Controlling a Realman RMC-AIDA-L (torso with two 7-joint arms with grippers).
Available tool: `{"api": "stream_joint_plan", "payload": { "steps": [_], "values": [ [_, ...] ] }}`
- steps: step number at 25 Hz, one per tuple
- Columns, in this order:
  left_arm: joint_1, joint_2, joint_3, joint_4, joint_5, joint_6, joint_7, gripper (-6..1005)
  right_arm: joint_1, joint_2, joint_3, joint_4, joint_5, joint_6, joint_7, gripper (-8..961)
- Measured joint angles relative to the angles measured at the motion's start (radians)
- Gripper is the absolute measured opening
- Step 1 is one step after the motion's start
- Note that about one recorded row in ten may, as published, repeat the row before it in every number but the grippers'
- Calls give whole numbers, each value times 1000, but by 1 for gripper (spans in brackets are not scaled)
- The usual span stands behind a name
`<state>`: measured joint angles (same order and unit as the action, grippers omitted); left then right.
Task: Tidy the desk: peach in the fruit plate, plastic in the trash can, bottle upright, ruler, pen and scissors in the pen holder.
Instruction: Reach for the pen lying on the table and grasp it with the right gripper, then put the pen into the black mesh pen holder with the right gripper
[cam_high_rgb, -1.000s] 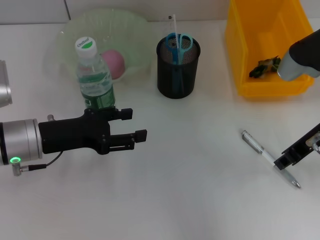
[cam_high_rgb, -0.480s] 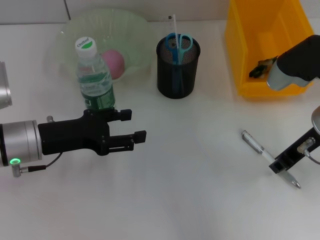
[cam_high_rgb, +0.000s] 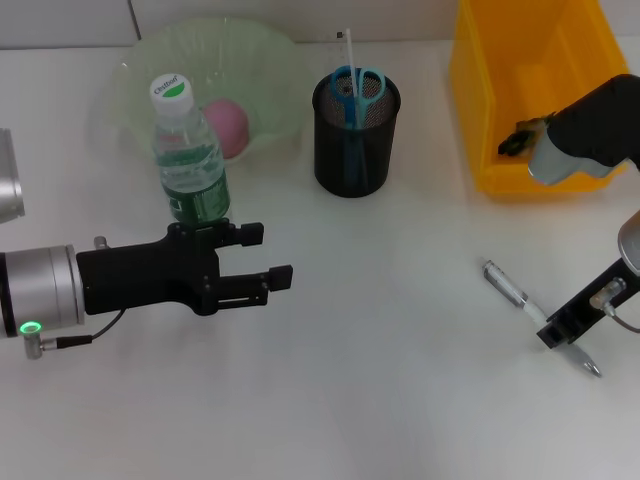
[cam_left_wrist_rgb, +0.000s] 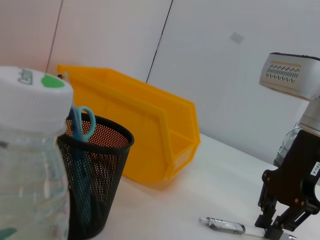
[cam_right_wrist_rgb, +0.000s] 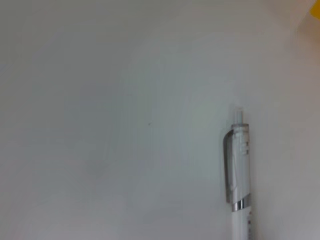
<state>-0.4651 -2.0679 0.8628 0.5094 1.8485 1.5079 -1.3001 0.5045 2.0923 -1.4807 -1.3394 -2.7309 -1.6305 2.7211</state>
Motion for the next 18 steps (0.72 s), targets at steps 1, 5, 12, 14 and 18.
{"api": "stream_joint_plan", "payload": {
  "steps": [1,5,12,14,18],
  "values": [
    [1,0,0,0,0,0,0,779,0,0,-7,0,0,0,4,250],
    [3,0,-1,-1,0,1,0,780,0,0,-26,0,1,1,11,223],
    [5,0,-1,-2,0,7,1,780,-3,0,-33,-14,1,-2,12,127],
    [7,0,-1,-1,0,8,1,780,-10,0,-26,-38,9,-4,11,109],
    [13,0,-1,6,0,11,-4,779,-37,0,45,-123,65,-20,-10,108]
  ]
}}
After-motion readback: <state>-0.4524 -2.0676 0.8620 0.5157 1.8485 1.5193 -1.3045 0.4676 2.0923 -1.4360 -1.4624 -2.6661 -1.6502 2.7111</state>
